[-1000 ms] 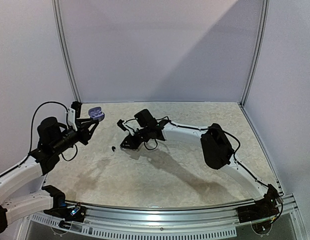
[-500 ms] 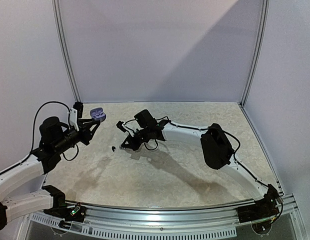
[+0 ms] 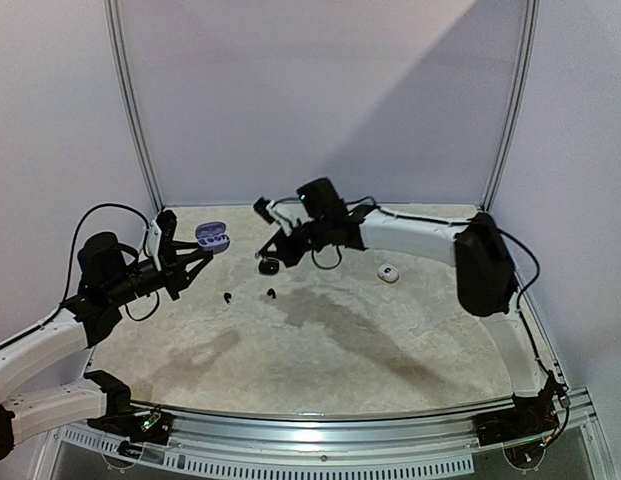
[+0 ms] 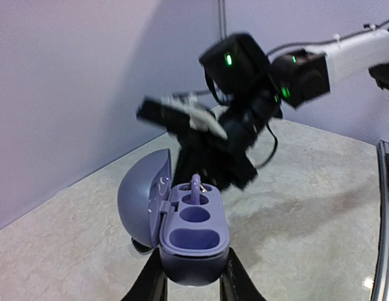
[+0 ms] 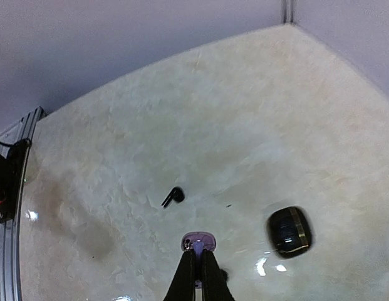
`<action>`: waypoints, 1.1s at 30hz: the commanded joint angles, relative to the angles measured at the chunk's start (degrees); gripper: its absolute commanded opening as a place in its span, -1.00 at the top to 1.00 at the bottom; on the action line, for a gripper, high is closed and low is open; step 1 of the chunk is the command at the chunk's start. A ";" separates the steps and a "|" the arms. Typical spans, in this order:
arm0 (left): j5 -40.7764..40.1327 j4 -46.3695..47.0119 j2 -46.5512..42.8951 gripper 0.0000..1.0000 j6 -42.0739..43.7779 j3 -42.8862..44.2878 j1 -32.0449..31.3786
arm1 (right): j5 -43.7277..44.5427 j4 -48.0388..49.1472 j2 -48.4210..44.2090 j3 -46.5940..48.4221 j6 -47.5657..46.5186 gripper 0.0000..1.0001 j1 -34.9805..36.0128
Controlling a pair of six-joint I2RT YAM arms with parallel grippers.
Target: Insert the wireless bluetooth earbuds into the charging case
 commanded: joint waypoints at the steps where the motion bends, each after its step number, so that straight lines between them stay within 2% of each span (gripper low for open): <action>1: 12.42 1.87 -0.51 1.00 5.21 1.82 0.09 | 3.28 5.85 -16.06 -4.33 -4.72 1.00 -2.00; 7: 18.63 1.90 0.38 1.00 5.60 3.64 -1.15 | -7.14 10.66 -26.79 -11.41 -8.60 1.00 1.44; 13: 19.48 1.96 1.80 1.00 5.47 5.30 -3.37 | -16.45 6.24 -27.90 -10.27 -18.90 1.00 6.91; 20: 18.72 1.98 2.19 1.00 4.75 6.04 -4.86 | -14.08 -4.56 -24.34 -5.80 -29.63 1.00 9.92; 33: 17.79 0.99 2.64 1.00 6.46 6.24 -6.62 | -10.83 -5.97 -20.92 -3.61 -30.91 1.00 9.96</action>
